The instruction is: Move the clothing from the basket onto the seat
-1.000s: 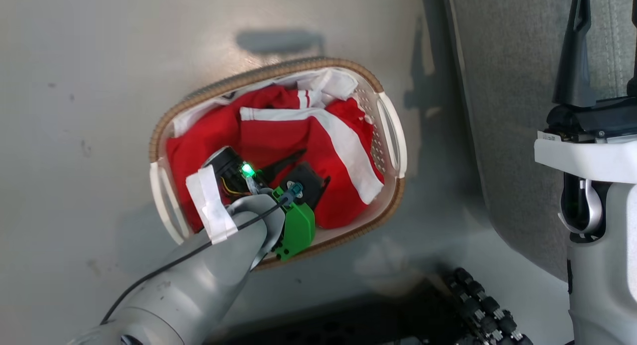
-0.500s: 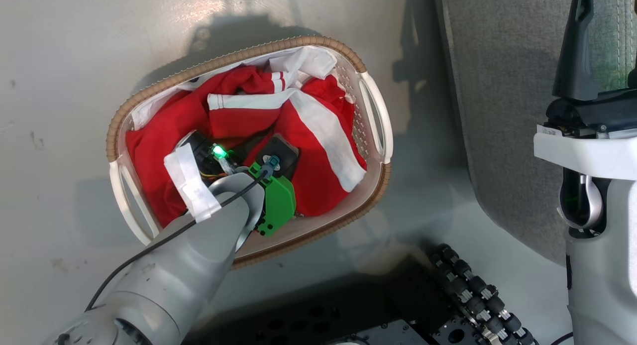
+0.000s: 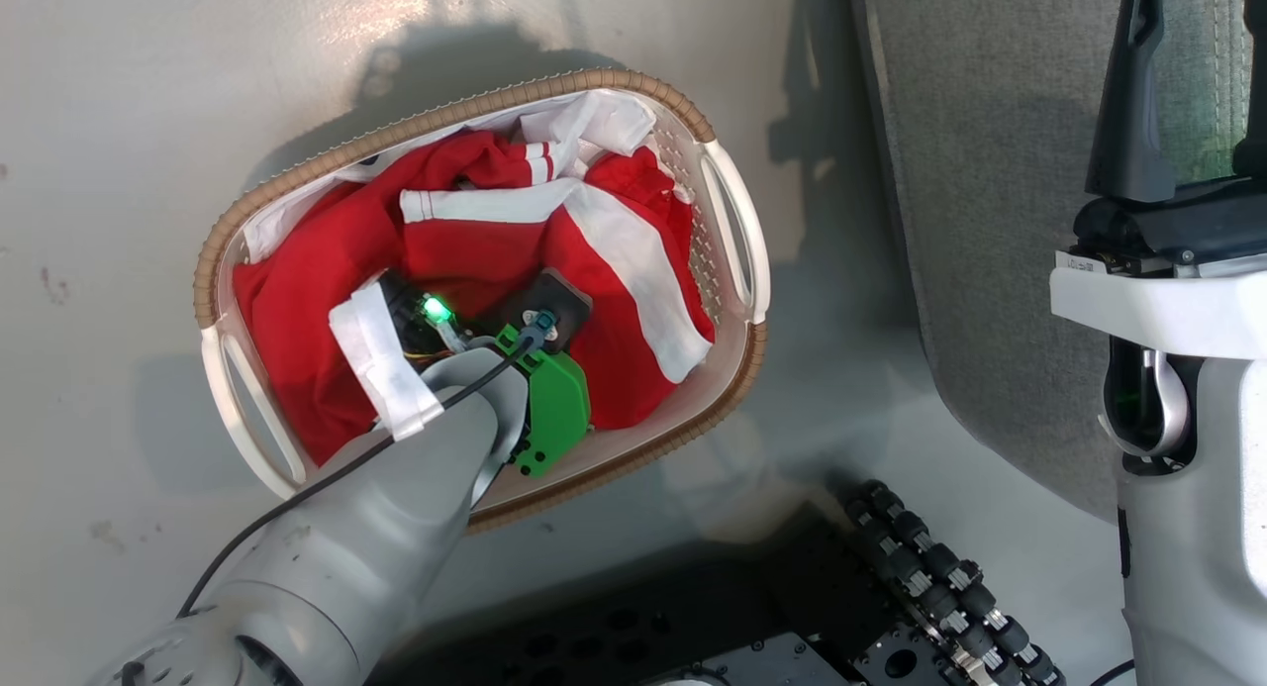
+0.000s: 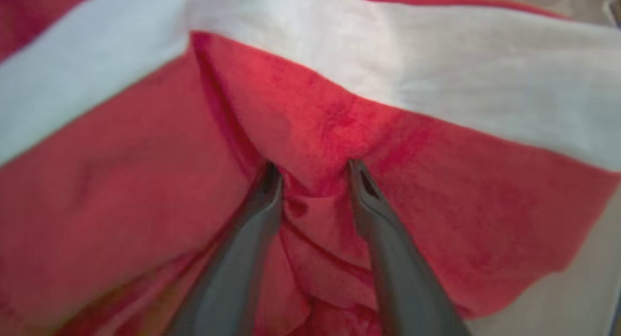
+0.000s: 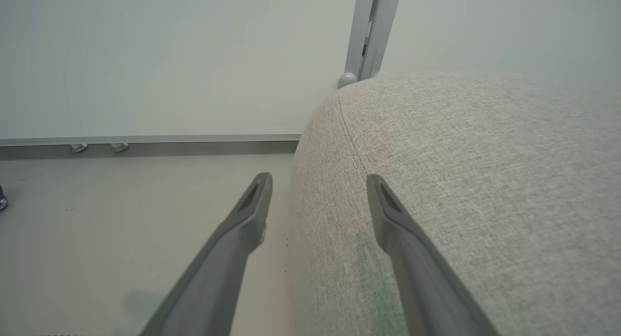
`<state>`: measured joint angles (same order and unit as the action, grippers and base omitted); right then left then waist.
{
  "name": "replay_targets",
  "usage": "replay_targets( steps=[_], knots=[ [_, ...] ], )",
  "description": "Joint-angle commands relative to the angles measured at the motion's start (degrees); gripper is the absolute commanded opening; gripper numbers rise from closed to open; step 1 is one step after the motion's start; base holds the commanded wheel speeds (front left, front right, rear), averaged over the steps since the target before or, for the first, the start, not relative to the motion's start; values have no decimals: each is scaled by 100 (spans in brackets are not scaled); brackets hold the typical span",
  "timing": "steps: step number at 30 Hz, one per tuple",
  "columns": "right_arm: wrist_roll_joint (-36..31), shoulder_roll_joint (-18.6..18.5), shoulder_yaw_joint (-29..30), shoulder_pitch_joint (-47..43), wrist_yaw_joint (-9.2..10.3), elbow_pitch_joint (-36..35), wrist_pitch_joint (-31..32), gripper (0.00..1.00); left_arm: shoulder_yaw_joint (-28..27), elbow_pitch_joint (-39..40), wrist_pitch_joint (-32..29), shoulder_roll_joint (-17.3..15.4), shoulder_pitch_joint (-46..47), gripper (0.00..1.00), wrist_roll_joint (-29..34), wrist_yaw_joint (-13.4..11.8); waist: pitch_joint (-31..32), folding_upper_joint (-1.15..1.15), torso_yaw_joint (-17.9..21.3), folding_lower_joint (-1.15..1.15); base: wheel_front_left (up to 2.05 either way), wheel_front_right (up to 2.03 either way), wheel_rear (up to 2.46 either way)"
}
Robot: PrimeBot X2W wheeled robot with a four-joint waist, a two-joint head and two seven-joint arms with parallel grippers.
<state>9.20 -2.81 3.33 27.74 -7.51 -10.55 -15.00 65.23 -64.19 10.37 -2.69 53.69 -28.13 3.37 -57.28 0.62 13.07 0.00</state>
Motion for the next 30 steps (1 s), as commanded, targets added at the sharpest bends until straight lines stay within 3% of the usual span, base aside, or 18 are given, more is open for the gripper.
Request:
replay_targets(
  steps=[1, 9, 18, 30],
  knots=[
    [49, -15, -6, 35, 4, 31, -28, 100, 63, 53, -18, -35, -51, 0, -28, 57, 31, -62, 11, 0, 0, 0, 0],
    [18, -15, 11, -28, 4, 162, -28, 100, 259, 205, 114, -36, -191, 0, -200, 142, 314, -62, -46, 0, 0, 0, 0],
    [-200, -15, 62, -251, 4, 398, -28, 100, 127, 531, 487, -35, -359, 0, -290, 21, 1083, -62, -322, 0, 0, 0, 0],
    [-701, -19, 168, -898, 4, 733, -28, 100, -681, 2288, 486, -467, -1045, 0, 420, -71, 2700, -62, -920, 0, 0, 0, 0]
  ],
)
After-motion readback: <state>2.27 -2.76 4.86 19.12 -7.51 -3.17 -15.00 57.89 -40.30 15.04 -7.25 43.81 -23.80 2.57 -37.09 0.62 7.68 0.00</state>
